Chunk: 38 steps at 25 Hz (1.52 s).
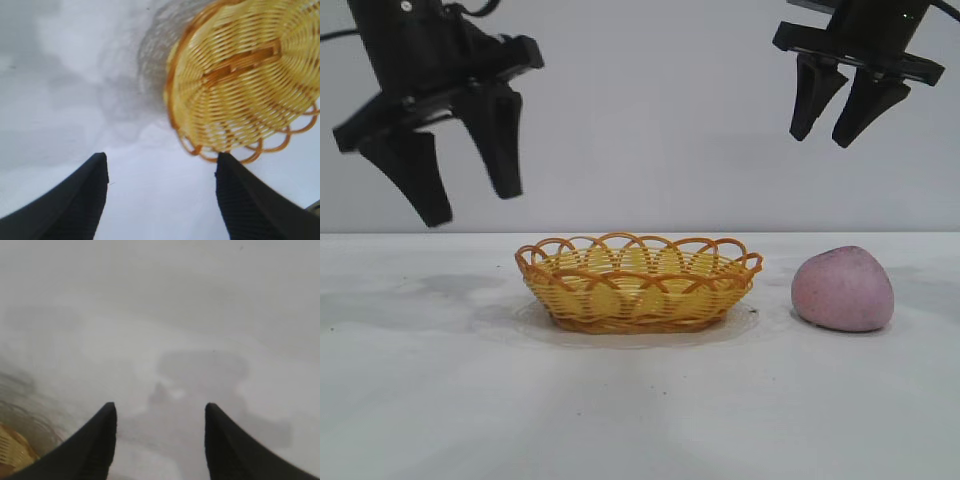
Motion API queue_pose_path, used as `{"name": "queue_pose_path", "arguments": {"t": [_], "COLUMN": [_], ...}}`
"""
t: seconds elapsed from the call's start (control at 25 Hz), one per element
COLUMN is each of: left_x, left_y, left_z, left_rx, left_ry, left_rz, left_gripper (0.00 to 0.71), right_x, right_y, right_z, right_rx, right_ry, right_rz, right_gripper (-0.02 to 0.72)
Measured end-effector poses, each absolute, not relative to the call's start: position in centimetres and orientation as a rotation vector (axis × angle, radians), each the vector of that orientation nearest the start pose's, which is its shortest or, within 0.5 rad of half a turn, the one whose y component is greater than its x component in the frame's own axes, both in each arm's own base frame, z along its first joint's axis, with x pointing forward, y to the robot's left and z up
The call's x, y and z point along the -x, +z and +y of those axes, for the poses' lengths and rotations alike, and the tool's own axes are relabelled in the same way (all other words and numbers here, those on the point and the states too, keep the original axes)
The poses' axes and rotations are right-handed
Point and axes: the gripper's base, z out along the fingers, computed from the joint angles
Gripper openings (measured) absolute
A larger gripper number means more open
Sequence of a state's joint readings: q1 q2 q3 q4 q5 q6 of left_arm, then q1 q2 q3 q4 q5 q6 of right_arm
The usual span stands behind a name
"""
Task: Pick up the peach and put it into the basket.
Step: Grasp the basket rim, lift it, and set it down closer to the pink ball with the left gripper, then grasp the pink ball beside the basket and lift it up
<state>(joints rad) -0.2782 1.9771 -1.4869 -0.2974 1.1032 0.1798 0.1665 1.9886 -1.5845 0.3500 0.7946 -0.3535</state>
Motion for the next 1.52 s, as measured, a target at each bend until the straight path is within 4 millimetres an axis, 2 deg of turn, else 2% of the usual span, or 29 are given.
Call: {"name": "queue_pose_path", "arguments": {"t": [0.16, 0.32, 0.44, 0.68, 0.8, 0.96, 1.12, 1.2, 1.28, 1.52], "left_x": [-37.3, -37.5, -37.9, -38.6, -38.6, -37.7, -35.1, -33.1, -30.8, -22.1], "left_y": [20.5, 20.4, 20.4, 20.4, 20.6, 22.5, 25.4, 26.6, 27.7, 30.0], "left_z": [-11.8, -10.6, -8.9, -2.8, -0.4, 0.7, 0.4, 0.3, 0.2, 0.0], "left_rx": [-0.623, -0.658, -0.580, -0.323, -0.222, -0.163, -0.144, -0.137, -0.136, -0.138], "left_ry": [-0.199, -0.012, -0.005, -0.011, -0.011, -0.022, -0.058, -0.075, -0.076, -0.068], "left_rz": [3.044, 3.052, 3.069, 3.136, 3.140, 3.102, 3.042, 3.021, 3.006, 2.932], "left_gripper": [0.414, 0.414, 0.414, 0.414, 0.414, 0.414, 0.414, 0.414, 0.414, 0.414], "right_x": [-42.7, -42.7, -42.7, -42.5, -42.5, -42.5, -42.5, -42.5, -42.5, -42.5], "right_y": [23.0, 23.0, 23.0, 23.0, 22.9, 22.9, 22.9, 22.9, 22.9, 22.9], "right_z": [9.4, 9.4, 9.4, 9.4, 9.4, 9.4, 9.4, 9.4, 9.4, 9.4], "right_rx": [0.436, 0.436, 0.437, 0.445, 0.448, 0.449, 0.450, 0.450, 0.452, 0.452], "right_ry": [0.349, 0.349, 0.347, 0.350, 0.348, 0.348, 0.348, 0.348, 0.347, 0.347], "right_rz": [2.604, 2.604, 2.604, 2.618, 2.622, 2.622, 2.624, 2.624, 2.626, 2.626], "right_gripper": [0.374, 0.374, 0.374, 0.374, 0.374, 0.374, 0.374, 0.374, 0.374, 0.374]}}
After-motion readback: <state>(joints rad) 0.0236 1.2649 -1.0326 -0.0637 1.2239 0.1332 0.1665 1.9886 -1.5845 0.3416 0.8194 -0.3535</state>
